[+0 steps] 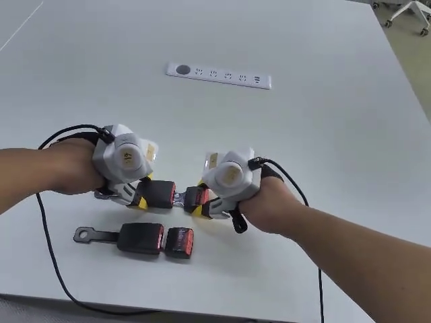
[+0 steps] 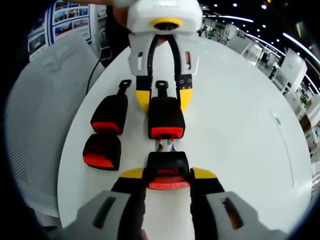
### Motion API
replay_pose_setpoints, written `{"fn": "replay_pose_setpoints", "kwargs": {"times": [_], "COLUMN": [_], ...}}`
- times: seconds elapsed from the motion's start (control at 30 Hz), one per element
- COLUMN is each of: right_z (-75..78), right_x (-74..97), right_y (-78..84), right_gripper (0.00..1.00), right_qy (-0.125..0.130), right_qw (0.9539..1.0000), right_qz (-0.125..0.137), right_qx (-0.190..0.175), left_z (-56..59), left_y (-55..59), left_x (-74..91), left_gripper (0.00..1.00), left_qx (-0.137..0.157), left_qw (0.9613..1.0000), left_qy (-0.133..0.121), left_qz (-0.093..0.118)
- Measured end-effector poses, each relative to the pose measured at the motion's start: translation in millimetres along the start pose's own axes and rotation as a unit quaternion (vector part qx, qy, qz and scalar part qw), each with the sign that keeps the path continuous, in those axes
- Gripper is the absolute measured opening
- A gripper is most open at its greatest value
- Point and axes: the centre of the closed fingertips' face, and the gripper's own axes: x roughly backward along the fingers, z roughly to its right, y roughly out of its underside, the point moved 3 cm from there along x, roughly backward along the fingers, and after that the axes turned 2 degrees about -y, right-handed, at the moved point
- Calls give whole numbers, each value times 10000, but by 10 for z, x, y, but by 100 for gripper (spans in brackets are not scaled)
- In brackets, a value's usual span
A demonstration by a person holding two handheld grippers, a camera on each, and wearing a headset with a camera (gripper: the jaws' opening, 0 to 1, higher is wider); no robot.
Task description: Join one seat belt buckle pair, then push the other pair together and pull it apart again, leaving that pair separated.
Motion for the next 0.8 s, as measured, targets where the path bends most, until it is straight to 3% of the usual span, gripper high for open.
{"fn": "replay_pose_setpoints", "kwargs": {"times": [0.2, 0.37, 0.8], "right_z": [-20, -27, -62], "right_x": [34, 141, 424], "right_y": [38, 189, 577], "right_gripper": [34, 34, 35], "right_qy": [4, 76, 145], "right_qw": [10000, 9999, 9997], "right_qz": [52, 74, -151], "right_qx": [17, -92, -141], "left_z": [5, 6, 153], "left_y": [1, 10, -97], "left_x": [3, 8, 154], "left_gripper": [32, 32, 32], "left_qx": [11, 47, 68], "left_qw": [10000, 10000, 9999], "left_qy": [-7, -26, -83], "left_qz": [24, 69, 80]}}
